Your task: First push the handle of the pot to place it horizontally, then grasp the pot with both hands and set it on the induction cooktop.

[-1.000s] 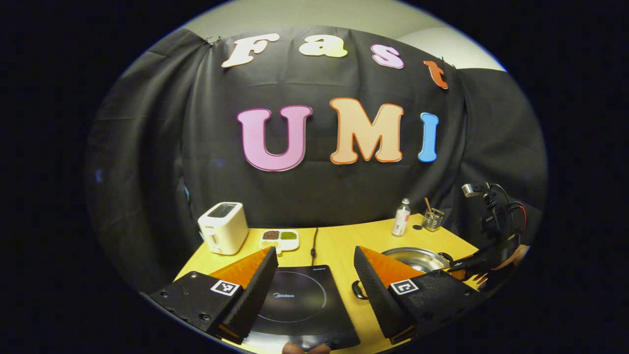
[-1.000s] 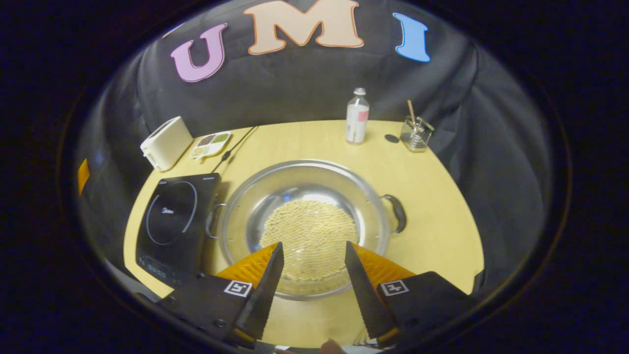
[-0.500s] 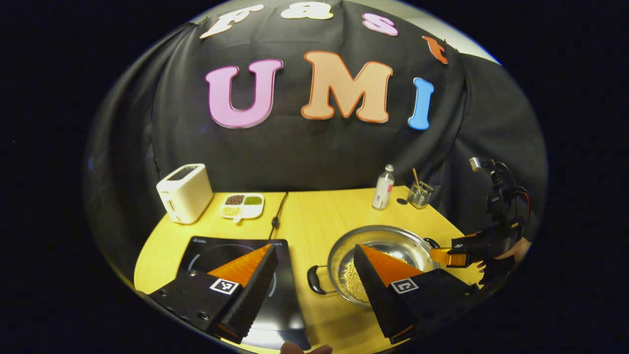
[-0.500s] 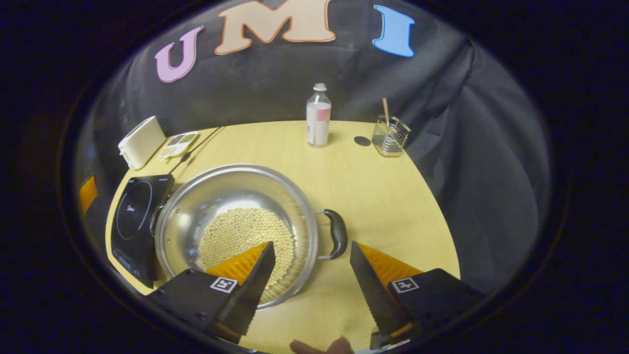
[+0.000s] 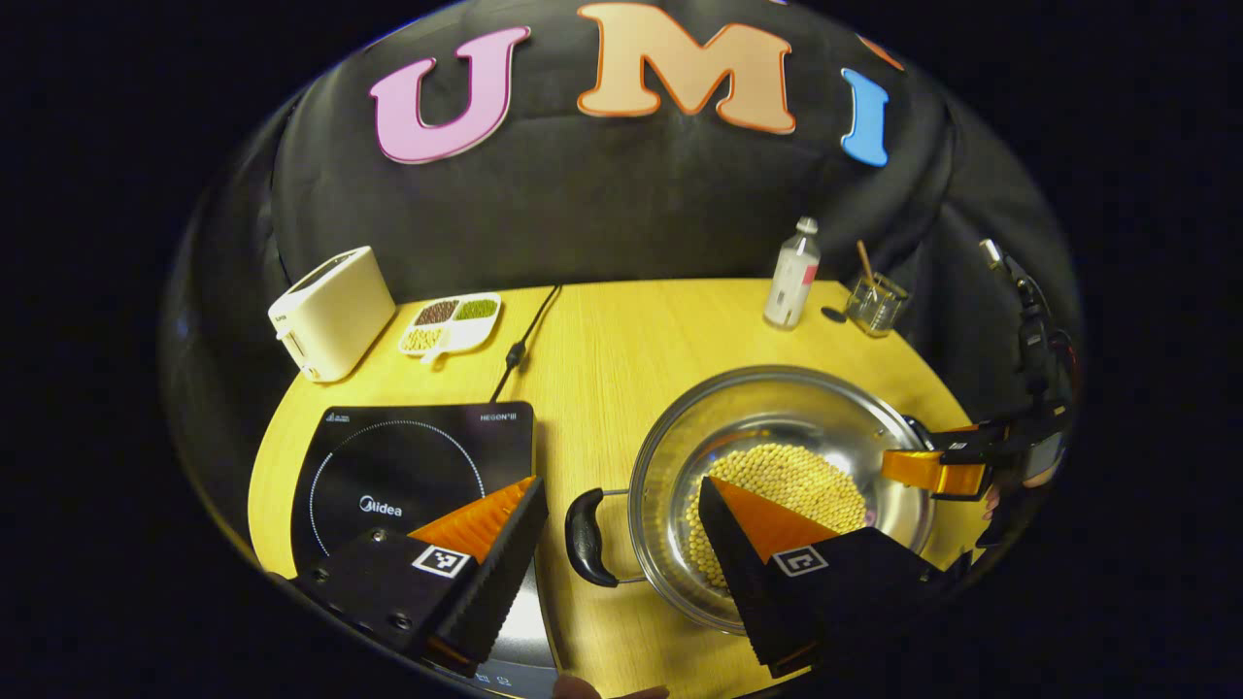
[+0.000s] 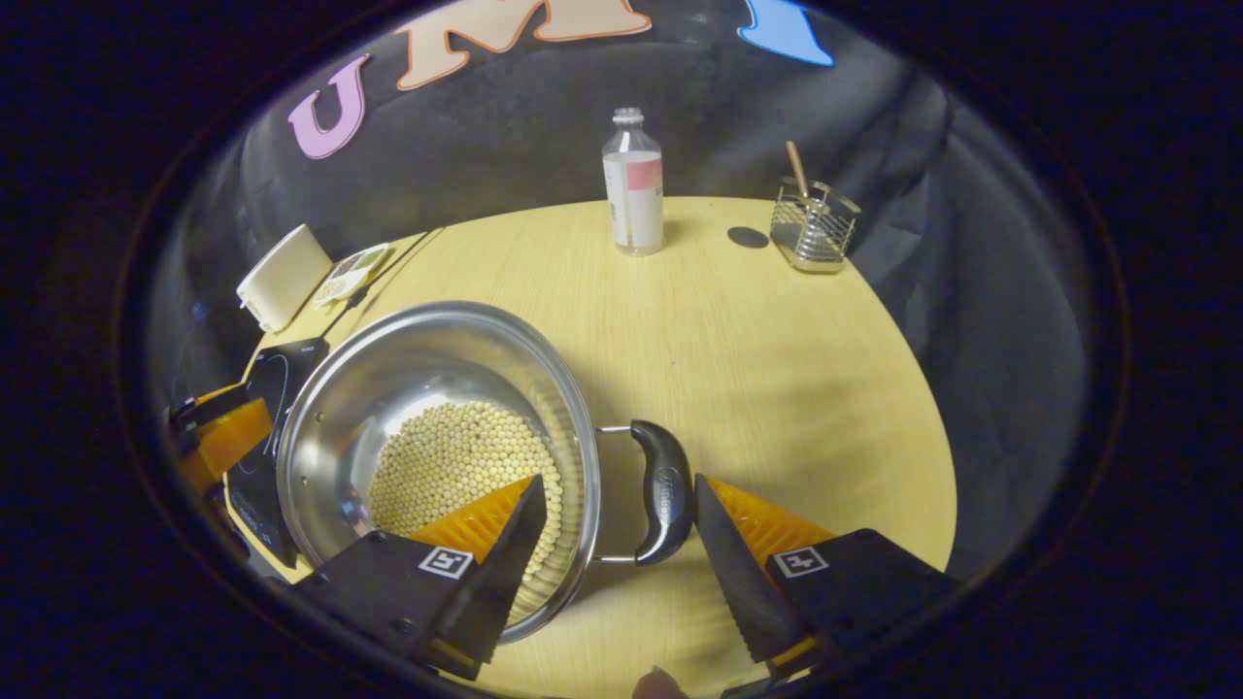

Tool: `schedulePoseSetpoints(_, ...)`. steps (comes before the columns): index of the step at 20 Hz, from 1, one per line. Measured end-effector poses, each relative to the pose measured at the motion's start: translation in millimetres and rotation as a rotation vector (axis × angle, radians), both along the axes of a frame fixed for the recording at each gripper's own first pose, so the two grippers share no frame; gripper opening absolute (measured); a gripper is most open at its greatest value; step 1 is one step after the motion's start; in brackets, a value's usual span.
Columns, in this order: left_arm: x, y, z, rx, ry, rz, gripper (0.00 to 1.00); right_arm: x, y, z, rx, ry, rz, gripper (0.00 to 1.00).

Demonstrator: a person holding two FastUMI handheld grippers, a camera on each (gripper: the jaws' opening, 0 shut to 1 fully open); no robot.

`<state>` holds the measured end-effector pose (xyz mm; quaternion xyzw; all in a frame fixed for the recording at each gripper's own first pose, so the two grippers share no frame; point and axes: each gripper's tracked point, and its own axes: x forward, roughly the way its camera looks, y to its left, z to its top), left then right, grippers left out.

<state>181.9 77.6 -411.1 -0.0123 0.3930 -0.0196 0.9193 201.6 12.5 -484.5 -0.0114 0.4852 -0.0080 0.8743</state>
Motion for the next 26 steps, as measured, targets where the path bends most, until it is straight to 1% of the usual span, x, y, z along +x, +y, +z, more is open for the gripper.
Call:
schedulePoseSetpoints(1, 0, 0, -6, 0.012, 0.017, -0.002, 0.97, 1, -1, -5, 0.004, 0.008, 0.002, 0.94)
schedulePoseSetpoints(3, -3, -1, -17, 0.03, 0.051, 0.003, 0.97, 0, 0, -15, 0.023, 0.035, 0.001, 0.95)
schedulePoseSetpoints(4, -4, -2, -24, 0.034, 0.069, 0.004, 0.97, 0, -2, -18, 0.029, 0.047, -0.001, 0.92)
schedulePoseSetpoints(5, -5, -4, -30, 0.04, 0.086, 0.004, 0.97, 0, -3, -22, 0.036, 0.053, -0.005, 0.99)
schedulePoseSetpoints(6, -7, -3, -36, 0.051, 0.102, 0.002, 0.97, 1, -2, -24, 0.048, 0.061, -0.01, 0.8)
schedulePoseSetpoints(7, -7, -3, -40, 0.059, 0.112, 0.002, 0.98, 0, -1, -26, 0.057, 0.068, -0.011, 0.81)
schedulePoseSetpoints(8, -8, -3, -47, 0.061, 0.127, 0.006, 0.98, 0, 0, -27, 0.065, 0.073, -0.005, 0.74)
schedulePoseSetpoints(9, -10, -1, -52, 0.064, 0.149, 0.016, 0.97, -1, 1, -29, 0.068, 0.076, 0.002, 0.8)
schedulePoseSetpoints(10, -11, 1, -57, 0.065, 0.156, 0.027, 0.96, -1, 2, -30, 0.07, 0.079, 0.01, 0.8)
schedulePoseSetpoints(11, -8, 4, -60, 0.063, 0.156, 0.036, 0.91, -1, 1, -30, 0.063, 0.078, 0.013, 0.8)
schedulePoseSetpoints(12, -10, 6, -66, 0.059, 0.171, 0.043, 0.87, 0, 3, -24, 0.079, 0.076, 0.015, 0.8)
schedulePoseSetpoints(13, -13, 5, -72, 0.042, 0.196, 0.045, 0.8, -2, 3, -26, 0.079, 0.078, 0.014, 0.7)
schedulePoseSetpoints(15, -10, 4, -72, 0.03, 0.191, 0.042, 0.77, -2, 3, -31, 0.085, 0.088, 0.001, 0.64)
schedulePoseSetpoints(16, -10, 5, -72, 0.026, 0.191, 0.042, 0.76, 0, 3, -32, 0.093, 0.09, -0.016, 0.64)
schedulePoseSetpoints(18, -16, 3, -71, -0.005, 0.229, 0.05, 0.72, -3, 3, -25, 0.121, 0.108, -0.051, 0.56)
schedulePoseSetpoints(19, -22, 1, -68, -0.036, 0.258, 0.071, 0.69, -5, 3, -25, 0.141, 0.12, -0.065, 0.52)
schedulePoseSetpoints(20, -22, 1, -65, -0.054, 0.252, 0.083, 0.69, -3, 4, -27, 0.154, 0.126, -0.06, 0.58)
schedulePoseSetpoints(21, -25, 0, -63, -0.056, 0.256, 0.083, 0.65, -4, 4, -25, 0.152, 0.117, -0.054, 0.47)
schedulePoseSetpoints(23, -29, 2, -60, -0.047, 0.248, 0.078, 0.66, -5, 3, -22, 0.142, 0.104, -0.05, 0.47)
schedulePoseSetpoints(26, -33, 4, -48, -0.05, 0.244, 0.091, 0.63, -8, 7, -11, 0.156, 0.106, -0.06, 0.47)
